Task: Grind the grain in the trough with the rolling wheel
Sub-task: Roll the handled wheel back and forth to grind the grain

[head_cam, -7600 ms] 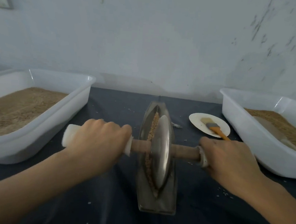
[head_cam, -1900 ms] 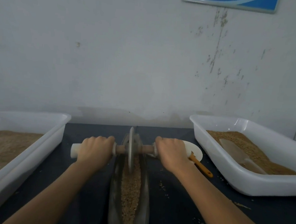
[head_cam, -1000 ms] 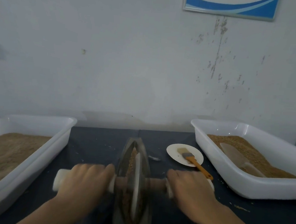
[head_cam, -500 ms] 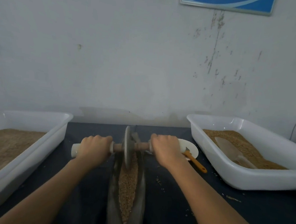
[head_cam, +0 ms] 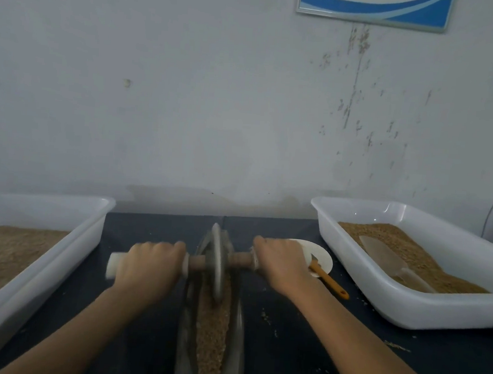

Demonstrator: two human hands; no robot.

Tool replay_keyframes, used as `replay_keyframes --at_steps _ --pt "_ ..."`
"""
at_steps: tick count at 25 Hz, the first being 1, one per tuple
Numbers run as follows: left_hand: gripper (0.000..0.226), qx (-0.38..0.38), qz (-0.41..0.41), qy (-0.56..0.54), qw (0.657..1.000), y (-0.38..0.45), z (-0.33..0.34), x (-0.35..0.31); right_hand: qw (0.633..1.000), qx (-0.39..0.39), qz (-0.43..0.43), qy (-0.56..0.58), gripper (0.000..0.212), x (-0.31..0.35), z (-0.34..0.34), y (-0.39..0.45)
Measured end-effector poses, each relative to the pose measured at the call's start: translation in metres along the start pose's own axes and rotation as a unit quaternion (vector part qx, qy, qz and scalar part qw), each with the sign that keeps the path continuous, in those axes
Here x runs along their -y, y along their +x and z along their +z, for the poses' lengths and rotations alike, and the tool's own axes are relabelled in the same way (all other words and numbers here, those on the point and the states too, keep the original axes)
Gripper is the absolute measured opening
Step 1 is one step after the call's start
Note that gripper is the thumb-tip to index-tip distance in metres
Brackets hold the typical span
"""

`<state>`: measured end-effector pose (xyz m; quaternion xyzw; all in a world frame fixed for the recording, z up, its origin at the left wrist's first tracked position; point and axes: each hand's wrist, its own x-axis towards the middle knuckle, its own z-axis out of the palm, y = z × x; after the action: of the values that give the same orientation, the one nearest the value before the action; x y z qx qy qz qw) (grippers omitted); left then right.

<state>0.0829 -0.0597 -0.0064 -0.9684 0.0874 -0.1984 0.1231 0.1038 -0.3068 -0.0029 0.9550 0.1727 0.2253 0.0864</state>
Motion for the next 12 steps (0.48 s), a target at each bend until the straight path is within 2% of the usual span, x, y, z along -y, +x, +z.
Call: replay_keyframes --at_steps 2,5,7,9,11,12 --pt "0.025 -0.011 -0.001 0.003 1.000 0.023 -0.004 -0.003 0.999 0.004 0.039 0.012 0.024 0.000 0.009 0.007" --pt "0.027 -0.001 0.014 -0.042 0.999 0.004 -0.005 -0.001 1.000 0.007 -0.001 0.017 0.021 -0.001 0.003 -0.022" --pt "0.038 0.002 0.045 -0.068 0.997 -0.040 -0.006 0.004 0.997 -0.023 -0.070 0.023 0.038 -0.001 -0.010 -0.056" --pt "0.059 -0.063 0.103 -0.047 0.992 -0.076 -0.011 0.006 0.991 -0.060 -0.107 0.045 0.058 0.002 -0.022 -0.085" --pt "0.065 -0.081 0.115 -0.020 0.990 -0.080 -0.018 0.008 0.995 -0.019 -0.088 0.048 0.064 0.005 -0.025 -0.092" --pt "0.059 -0.058 0.111 -0.002 0.992 -0.074 -0.017 0.007 0.997 0.014 -0.069 0.044 0.059 0.004 -0.022 -0.085"
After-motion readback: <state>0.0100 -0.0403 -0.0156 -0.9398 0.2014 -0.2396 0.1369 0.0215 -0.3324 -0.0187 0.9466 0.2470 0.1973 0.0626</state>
